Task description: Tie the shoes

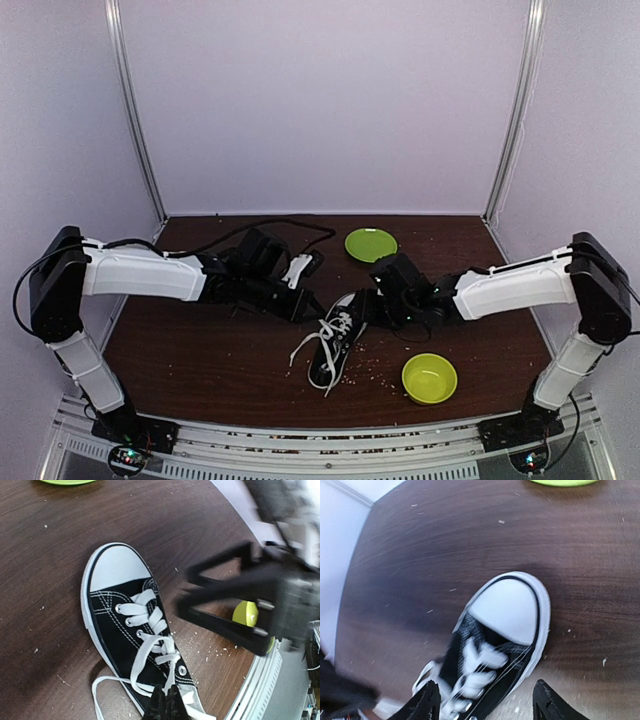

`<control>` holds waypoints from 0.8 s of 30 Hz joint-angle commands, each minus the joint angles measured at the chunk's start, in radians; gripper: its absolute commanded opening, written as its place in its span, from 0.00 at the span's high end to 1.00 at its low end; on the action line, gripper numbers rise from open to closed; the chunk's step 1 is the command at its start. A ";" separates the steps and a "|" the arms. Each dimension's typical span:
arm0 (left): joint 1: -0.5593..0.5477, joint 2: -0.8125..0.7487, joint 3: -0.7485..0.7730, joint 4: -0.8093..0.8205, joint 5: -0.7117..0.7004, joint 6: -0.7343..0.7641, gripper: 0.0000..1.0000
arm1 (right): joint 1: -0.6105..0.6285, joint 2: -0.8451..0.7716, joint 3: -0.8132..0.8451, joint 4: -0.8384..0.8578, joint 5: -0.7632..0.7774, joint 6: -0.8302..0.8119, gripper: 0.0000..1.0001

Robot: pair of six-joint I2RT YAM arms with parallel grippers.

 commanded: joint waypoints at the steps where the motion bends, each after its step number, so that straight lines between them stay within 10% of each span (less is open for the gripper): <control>1: 0.009 0.002 0.039 0.033 -0.062 -0.044 1.00 | 0.076 -0.151 -0.024 -0.116 -0.008 -0.169 0.36; 24: 0.009 0.028 0.072 0.016 -0.107 -0.019 1.00 | 0.297 -0.007 0.027 -0.098 -0.053 -0.085 0.82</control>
